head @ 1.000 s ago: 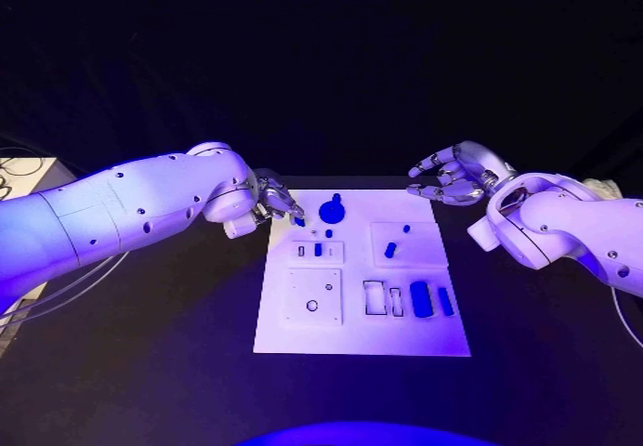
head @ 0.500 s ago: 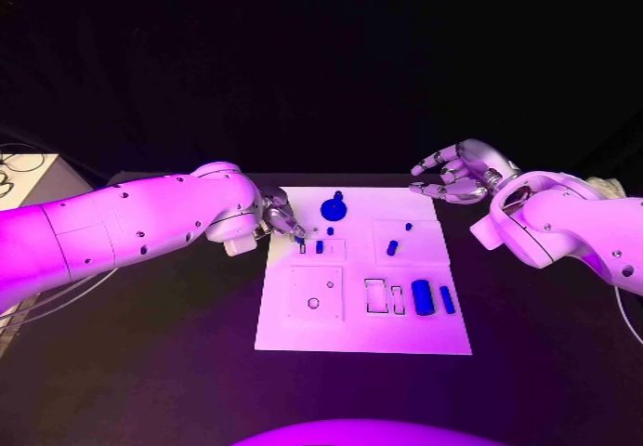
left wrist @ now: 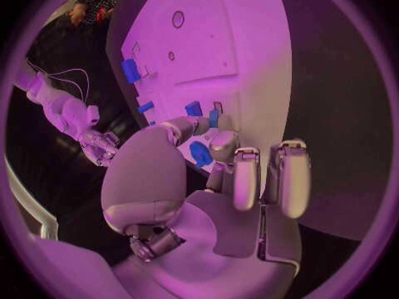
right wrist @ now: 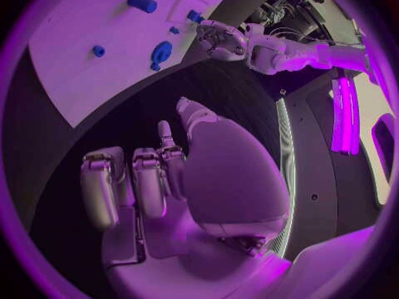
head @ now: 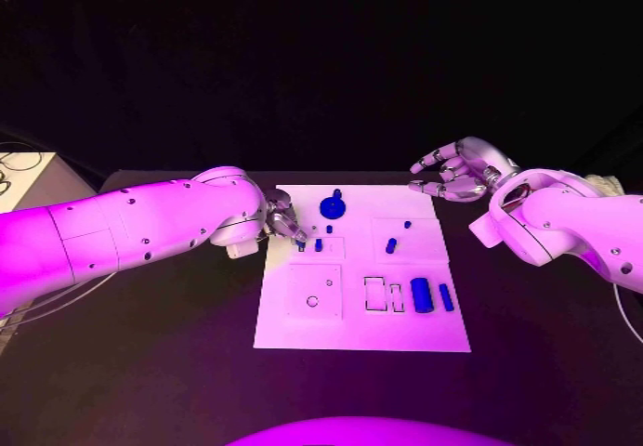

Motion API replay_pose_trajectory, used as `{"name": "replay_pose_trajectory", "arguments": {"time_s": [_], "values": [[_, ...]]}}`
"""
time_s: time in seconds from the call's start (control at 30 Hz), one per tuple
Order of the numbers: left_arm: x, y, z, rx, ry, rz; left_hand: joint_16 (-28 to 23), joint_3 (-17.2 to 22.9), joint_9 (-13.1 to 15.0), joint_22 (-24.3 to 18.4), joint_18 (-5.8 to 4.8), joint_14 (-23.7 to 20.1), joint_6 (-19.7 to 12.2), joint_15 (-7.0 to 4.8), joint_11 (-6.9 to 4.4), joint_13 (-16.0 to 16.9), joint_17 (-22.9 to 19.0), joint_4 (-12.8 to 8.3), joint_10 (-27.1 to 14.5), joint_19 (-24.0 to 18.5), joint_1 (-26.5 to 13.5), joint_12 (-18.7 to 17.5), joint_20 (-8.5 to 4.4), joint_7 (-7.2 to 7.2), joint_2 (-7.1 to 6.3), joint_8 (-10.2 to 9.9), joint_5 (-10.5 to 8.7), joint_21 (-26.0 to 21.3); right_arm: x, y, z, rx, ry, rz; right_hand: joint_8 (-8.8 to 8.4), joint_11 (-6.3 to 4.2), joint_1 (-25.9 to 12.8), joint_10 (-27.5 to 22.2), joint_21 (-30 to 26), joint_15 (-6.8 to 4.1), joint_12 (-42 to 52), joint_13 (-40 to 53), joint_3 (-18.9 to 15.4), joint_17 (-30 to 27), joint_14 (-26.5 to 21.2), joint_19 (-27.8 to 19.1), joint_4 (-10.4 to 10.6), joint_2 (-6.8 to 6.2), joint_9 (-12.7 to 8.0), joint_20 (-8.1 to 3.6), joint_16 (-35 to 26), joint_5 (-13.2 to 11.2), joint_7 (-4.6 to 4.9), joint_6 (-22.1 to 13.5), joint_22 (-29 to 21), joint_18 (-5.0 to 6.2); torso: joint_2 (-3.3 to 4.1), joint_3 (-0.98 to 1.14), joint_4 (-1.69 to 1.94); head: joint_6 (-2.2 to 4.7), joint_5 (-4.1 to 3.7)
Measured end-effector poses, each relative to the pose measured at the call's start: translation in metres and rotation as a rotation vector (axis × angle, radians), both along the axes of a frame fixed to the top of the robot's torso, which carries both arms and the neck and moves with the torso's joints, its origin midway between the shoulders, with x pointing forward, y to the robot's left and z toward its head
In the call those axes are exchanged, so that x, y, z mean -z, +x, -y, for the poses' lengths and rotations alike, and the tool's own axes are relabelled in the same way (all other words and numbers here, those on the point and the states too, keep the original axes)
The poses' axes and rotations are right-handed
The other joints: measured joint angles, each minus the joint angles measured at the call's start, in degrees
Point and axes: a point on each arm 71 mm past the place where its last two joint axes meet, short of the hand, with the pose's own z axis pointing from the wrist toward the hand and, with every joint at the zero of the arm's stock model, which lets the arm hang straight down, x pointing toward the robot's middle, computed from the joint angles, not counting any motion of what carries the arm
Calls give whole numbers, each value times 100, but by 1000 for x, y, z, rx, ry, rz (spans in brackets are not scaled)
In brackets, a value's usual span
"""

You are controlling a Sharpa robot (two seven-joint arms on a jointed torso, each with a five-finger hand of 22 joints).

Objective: Assemble the parts on the task board

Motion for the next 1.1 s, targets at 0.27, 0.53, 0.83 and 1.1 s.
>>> {"name": "replay_pose_trajectory", "arguments": {"time_s": [0.27, 0.53, 0.83, 1.1], "values": [[0, 0, 2, 10, 11, 6, 0, 0, -9, 0, 0, 0, 19, 0, 1, 0, 5, 0, 0, -23, 1, 0, -22, -19, 1, -2, 0, 0, 0, 0, 0, -1, 0, 0, 0, 0, 0, 0, 0, 0, 0, 0, 0, 0, 0, 0, 0, 0, 0, 0, 0, 0, 0, 0, -1, 0, -1, 4, -1, -16, -1], [0, -1, 2, 25, 23, -2, 0, -15, -18, 0, 1, -1, 19, 1, 1, -19, 4, -16, 0, -23, 2, 0, -22, -19, 2, 3, -1, 22, 0, 0, 0, 0, 0, 0, 0, 0, 0, 0, 0, 0, 0, -1, 0, -1, 0, 0, 0, 0, 0, 0, 0, 0, 0, 0, -1, 0, -4, 5, -1, -34, -4], [1, -1, 1, 33, 28, -12, 0, -15, -19, -1, 0, -1, 19, 1, 1, -16, 4, -16, 0, -22, 2, 0, -22, -19, 2, 12, -2, 22, 0, 0, 0, 0, 0, -1, 0, 0, 0, 0, 0, 0, 0, -1, 0, -1, 0, 0, 0, 1, 0, 0, 0, 0, 0, 0, -1, 0, -7, 5, -3, -42, -4], [0, 0, 1, 36, 29, -10, 0, -15, -18, -1, 1, -1, 19, 1, 2, -13, 3, -16, -1, -22, 3, 0, -22, -19, 2, 12, -3, 22, 0, 1, -1, 0, 0, -1, 22, 0, -31, 0, 0, 0, 0, -2, 15, -1, 0, 0, 15, 32, 0, 0, 0, 0, 0, 0, 3, 0, -7, 3, -1, -42, -18]]}}
